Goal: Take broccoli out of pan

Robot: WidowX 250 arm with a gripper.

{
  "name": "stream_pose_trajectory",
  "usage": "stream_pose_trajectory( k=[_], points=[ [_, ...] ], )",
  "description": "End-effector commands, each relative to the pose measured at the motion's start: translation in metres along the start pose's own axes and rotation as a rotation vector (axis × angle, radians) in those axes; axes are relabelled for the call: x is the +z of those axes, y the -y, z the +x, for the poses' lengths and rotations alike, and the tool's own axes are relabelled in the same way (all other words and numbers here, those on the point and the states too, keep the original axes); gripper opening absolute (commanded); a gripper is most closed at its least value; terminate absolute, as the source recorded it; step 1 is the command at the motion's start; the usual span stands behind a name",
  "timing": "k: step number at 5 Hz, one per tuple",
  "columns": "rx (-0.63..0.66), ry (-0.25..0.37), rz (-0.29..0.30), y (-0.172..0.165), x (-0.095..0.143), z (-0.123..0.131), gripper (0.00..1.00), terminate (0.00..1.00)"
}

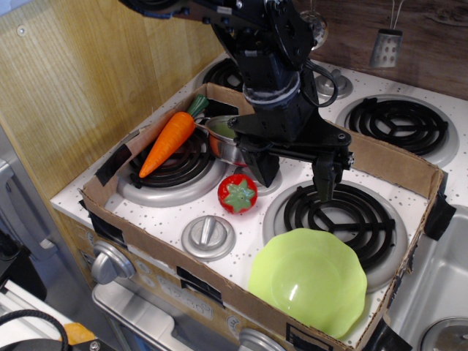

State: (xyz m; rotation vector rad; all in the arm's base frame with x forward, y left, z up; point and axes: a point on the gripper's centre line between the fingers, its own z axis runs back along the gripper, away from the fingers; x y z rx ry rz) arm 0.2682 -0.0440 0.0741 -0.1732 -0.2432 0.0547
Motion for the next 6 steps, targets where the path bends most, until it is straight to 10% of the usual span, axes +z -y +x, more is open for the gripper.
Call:
stream_pose_trajectory(
  k=[1, 4, 6],
  points=[
    [0.0, 0.0, 0.0, 0.0, 0.0, 0.0, 1.0, 0.0],
    [-0.159, 0.046, 0.144, -0.037, 0.056, 0.072, 1.0, 0.0],
    [-0.178, 0.02, 0.143, -0.078, 0.036, 0.098, 1.0, 0.0]
  ],
)
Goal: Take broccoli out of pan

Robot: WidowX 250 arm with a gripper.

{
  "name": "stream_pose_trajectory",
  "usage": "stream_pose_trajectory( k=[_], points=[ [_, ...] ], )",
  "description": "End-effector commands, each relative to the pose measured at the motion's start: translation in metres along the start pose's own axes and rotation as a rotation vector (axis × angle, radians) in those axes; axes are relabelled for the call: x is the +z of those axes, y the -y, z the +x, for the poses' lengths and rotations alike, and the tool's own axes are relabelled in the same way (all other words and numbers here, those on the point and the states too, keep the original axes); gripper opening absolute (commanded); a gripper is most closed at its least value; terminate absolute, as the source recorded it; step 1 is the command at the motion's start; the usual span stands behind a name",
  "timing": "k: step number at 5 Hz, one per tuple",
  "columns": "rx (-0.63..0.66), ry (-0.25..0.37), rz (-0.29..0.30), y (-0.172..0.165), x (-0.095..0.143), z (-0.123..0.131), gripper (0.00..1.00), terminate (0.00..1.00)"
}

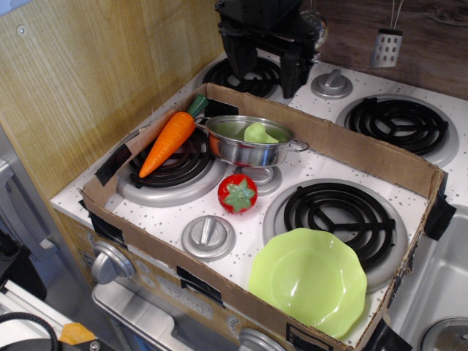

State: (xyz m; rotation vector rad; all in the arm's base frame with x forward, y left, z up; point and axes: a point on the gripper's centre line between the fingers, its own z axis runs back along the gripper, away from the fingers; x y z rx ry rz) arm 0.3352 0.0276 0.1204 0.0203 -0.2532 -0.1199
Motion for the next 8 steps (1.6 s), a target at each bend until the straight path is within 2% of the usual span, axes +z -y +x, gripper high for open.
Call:
stream_pose_trajectory(
  k=[1, 2, 3, 5, 6, 7, 8],
  points=[
    [0.07, 0.003, 0.0, -0.029, -0.026, 0.013, 1.0, 0.0],
    [0.104, -0.009, 0.033, -0.032, -0.04, 0.011, 1.0, 0.0],
    [0.137, -0.051, 0.047, -0.032, -0.048, 0.009, 1.0, 0.0],
    [0.139, -0.04, 0.05, -0.03, -0.058, 0.011, 1.0, 0.0],
    [0.137, -0.013, 0.059, -0.029, -0.064, 0.01, 1.0, 0.0],
    [0.131, 0.041, 0.076, -0.028, -0.076, 0.009, 1.0, 0.0],
    [0.145, 0.055, 0.063, -0.027, -0.087, 0.007, 1.0, 0.0]
  ],
)
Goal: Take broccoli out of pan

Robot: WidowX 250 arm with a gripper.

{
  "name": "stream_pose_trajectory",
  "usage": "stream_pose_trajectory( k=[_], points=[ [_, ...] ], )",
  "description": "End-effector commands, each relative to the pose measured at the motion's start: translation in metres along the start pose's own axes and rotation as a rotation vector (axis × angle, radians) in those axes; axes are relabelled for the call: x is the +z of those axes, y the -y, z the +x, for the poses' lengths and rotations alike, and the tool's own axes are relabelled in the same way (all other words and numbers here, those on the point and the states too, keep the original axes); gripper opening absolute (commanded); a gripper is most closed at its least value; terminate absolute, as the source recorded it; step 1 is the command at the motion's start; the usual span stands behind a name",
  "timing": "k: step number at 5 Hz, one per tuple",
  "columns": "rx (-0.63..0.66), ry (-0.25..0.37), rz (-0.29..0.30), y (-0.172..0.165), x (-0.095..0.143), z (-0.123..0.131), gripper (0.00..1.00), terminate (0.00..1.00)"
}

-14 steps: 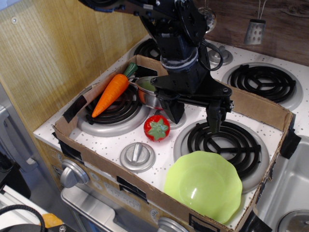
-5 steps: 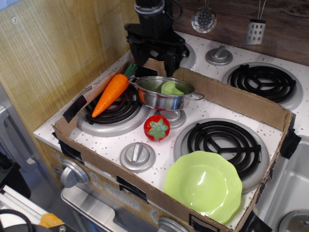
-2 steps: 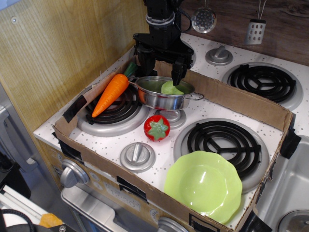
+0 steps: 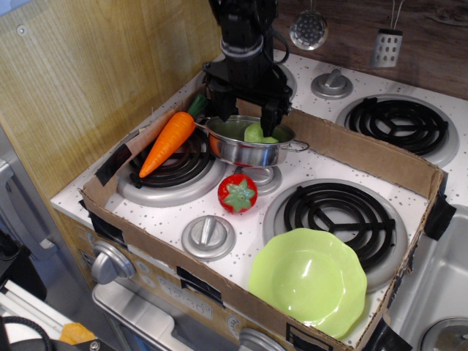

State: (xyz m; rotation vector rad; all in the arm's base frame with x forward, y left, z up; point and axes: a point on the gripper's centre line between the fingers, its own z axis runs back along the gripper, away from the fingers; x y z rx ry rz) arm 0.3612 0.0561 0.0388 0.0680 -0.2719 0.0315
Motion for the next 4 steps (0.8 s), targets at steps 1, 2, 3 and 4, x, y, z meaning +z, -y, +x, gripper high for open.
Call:
stream_pose_trajectory(
  k=[1, 2, 3, 4],
  points=[
    [0.002, 0.046, -0.014, 0.0037, -0.0057, 0.0036, 1.0, 0.0],
    [0.001, 0.048, -0.029, 0.0048, -0.0097, 0.0042, 1.0, 0.0],
    [-0.005, 0.043, -0.037, 0.0041, -0.0117, 0.0044, 0.0, 0.0],
    [-0.02, 0.037, -0.039, 0.0024, -0.008, 0.0071, 0.0, 0.0]
  ],
)
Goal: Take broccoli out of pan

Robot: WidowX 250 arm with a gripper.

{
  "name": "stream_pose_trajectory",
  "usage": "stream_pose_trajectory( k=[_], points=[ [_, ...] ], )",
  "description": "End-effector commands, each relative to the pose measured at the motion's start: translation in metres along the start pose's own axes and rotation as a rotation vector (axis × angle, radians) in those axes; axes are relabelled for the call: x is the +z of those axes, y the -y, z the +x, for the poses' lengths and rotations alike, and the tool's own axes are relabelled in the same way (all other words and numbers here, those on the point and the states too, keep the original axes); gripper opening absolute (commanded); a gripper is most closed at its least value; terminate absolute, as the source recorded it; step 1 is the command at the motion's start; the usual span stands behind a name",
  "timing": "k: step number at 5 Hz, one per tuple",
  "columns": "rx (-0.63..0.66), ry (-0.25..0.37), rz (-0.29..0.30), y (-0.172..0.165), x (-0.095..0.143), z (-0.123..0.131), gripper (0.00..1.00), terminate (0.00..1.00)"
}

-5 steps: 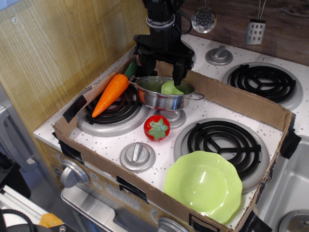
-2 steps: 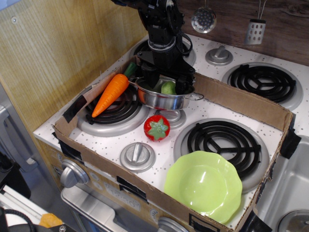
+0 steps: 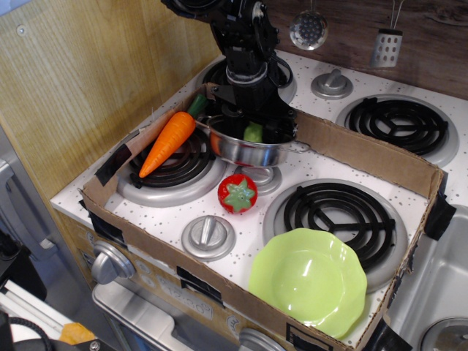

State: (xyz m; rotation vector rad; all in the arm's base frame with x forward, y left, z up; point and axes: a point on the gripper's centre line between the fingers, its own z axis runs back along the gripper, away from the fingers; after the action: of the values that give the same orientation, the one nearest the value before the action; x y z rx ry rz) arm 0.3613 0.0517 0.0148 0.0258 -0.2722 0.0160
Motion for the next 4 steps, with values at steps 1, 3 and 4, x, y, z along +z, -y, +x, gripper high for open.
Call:
stream_pose_trajectory(
  k=[1, 3, 4],
  points=[
    [-0.02, 0.032, 0.022, -0.005, 0.028, 0.016, 0.0, 0.0],
    [0.024, 0.059, 0.146, -0.019, 0.084, 0.017, 0.0, 0.0],
    [0.053, 0.024, 0.195, -0.018, 0.111, 0.007, 0.0, 0.0]
  ],
)
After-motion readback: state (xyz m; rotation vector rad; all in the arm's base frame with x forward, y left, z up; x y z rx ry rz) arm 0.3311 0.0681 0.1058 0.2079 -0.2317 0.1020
